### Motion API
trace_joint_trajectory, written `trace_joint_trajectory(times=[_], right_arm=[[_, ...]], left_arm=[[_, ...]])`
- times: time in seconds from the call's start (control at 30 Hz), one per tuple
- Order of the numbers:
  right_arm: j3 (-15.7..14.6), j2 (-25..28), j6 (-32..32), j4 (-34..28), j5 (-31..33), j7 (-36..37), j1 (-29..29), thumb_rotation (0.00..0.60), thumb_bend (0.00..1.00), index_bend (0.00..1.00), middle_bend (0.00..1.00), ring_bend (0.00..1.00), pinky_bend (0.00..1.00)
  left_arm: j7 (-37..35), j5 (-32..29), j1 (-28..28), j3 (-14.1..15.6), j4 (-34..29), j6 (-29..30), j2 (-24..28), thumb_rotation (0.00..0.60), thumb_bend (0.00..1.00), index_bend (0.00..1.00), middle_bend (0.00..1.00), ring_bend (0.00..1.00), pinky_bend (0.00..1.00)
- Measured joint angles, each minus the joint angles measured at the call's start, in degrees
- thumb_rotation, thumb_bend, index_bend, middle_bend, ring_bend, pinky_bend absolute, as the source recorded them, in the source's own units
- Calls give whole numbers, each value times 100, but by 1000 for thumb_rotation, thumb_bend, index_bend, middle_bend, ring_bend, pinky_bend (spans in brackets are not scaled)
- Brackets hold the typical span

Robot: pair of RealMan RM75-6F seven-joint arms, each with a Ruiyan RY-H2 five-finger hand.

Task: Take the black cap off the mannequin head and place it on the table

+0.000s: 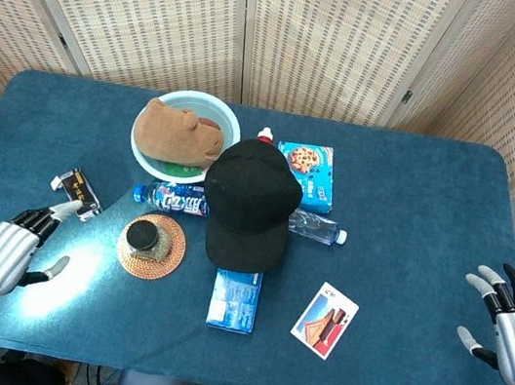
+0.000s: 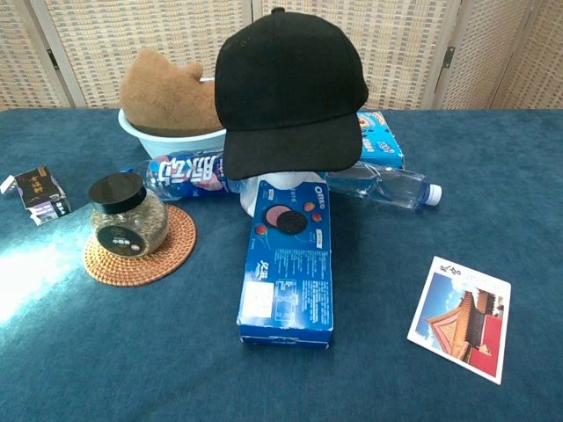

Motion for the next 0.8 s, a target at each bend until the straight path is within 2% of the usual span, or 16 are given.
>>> trace_joint_trajectory(times=[0.03, 0.1, 0.13, 0.17, 0.3, 0.37, 0.47, 0.7, 0.8], right_arm=[[-1, -2, -10, 0, 9, -7, 2, 600, 191, 242, 190, 43, 144], [-2, -4, -22, -2, 25, -15, 3, 600, 191, 242, 190, 43, 144], [-2, -5, -24, -1, 31, -15, 3, 600, 191, 242, 190, 43, 144], [-2, -6, -26, 3, 40, -16, 0, 600, 191, 242, 190, 43, 144], [-14, -10, -51, 20, 70, -14, -8, 600, 191, 242, 190, 43, 144], [-25, -20, -75, 34, 88, -12, -10, 600, 191, 242, 190, 43, 144], [-37, -41, -95, 58, 105, 5, -15, 600, 192, 242, 190, 43, 144], [-48, -55, -115, 94, 158, 19, -35, 600, 191, 242, 190, 43, 144], [-53, -69, -137, 115, 173, 31, -34, 600, 191, 242, 190, 43, 144]], left_arm=[[-26, 43, -77, -1, 14, -75, -18, 600, 295, 151, 444, 460, 537], [-68, 141, -262, -13, 61, -224, -85, 600, 295, 187, 663, 638, 618], [-79, 181, -341, -20, 86, -284, -124, 600, 295, 192, 735, 703, 661], [-97, 235, -444, -27, 122, -365, -182, 600, 294, 193, 791, 760, 718], [-176, 425, -756, -34, 266, -580, -405, 600, 263, 200, 907, 898, 941], [-220, 515, -886, -44, 381, -626, -562, 600, 260, 206, 948, 951, 995], [-288, 623, -1076, -64, 601, -667, -832, 600, 259, 219, 996, 998, 1000], [-527, 862, -1505, -104, 1182, -669, -1470, 600, 259, 295, 1000, 1000, 1000], [-618, 931, -1685, -122, 1447, -645, -1747, 600, 259, 298, 1000, 1000, 1000]])
